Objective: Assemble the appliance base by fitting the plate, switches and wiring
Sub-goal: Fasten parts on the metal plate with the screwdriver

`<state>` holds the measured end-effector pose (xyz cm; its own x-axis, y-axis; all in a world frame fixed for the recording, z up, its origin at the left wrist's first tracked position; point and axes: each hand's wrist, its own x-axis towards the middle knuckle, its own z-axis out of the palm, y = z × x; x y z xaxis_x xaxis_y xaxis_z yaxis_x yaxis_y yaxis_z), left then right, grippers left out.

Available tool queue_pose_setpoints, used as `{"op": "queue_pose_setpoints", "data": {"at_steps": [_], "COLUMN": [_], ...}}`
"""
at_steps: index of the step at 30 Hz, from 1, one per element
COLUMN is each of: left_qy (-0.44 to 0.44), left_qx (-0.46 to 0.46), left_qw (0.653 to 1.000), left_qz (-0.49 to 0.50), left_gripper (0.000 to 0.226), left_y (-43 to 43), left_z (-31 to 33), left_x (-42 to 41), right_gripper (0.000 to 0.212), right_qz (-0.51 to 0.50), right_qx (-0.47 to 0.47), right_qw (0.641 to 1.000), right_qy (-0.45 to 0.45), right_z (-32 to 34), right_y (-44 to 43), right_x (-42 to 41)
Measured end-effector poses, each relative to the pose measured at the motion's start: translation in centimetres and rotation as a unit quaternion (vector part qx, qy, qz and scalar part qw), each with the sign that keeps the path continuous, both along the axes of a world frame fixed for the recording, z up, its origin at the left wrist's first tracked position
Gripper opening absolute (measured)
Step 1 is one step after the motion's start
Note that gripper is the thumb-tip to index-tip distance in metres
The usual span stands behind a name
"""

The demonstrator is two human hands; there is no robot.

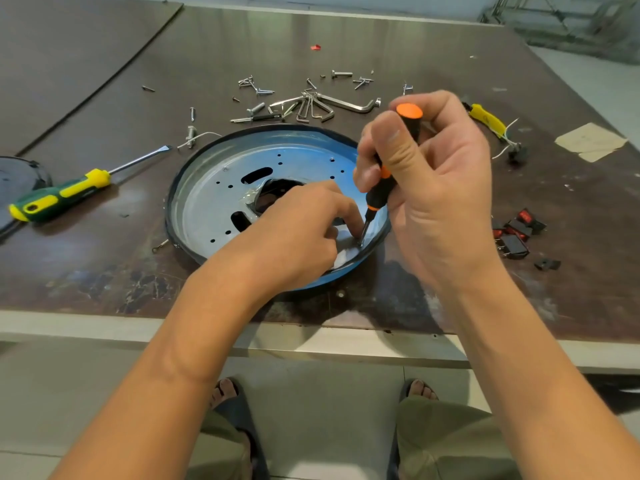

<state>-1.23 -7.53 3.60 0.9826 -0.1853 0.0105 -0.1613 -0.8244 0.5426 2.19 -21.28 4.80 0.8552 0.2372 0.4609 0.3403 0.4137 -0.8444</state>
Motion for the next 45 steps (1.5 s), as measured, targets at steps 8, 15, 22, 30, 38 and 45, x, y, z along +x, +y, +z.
{"op": "queue_pose_setpoints", "data": {"at_steps": [8, 15, 22, 30, 38, 45], "left_qy": [-0.016, -0.014, -0.016, -0.027, -0.059, -0.052], "left_qx": [0.001, 0.001, 0.017, 0.024, 0.011, 0.108], "left_qw": [1.0, 1.0, 1.0, 0.999, 0.998, 0.993], "left_qz": [0.008, 0.006, 0.001, 0.0, 0.005, 0.006], "left_gripper": [0.026, 0.026, 0.023, 0.027, 0.031, 0.059], "left_y": [0.0, 0.0, 0.0, 0.1, -0.2, -2.7], "left_z": [-0.1, 0.0, -0.3, -0.4, 0.2, 0.4], "left_x": [0.1, 0.0, 0.2, 0.2, -0.2, -0.3], "right_gripper": [0.029, 0.035, 0.032, 0.009, 0.015, 0.007], "right_qz": [0.034, -0.06, 0.057, -0.1, -0.108, -0.223], "right_qx": [-0.007, 0.0, -0.007, 0.013, 0.189, -0.28], "right_qw": [0.999, 0.998, 0.998, 0.994, 0.96, 0.929], "right_qy": [0.021, -0.009, 0.017, 0.049, 0.178, 0.087], "right_z": [-0.2, -0.7, -0.4, -0.4, 1.5, -0.9], "right_y": [-0.2, -0.3, -1.3, -0.8, -6.0, -9.5], "right_x": [0.3, 0.2, 1.0, 1.1, 4.0, 5.4]}}
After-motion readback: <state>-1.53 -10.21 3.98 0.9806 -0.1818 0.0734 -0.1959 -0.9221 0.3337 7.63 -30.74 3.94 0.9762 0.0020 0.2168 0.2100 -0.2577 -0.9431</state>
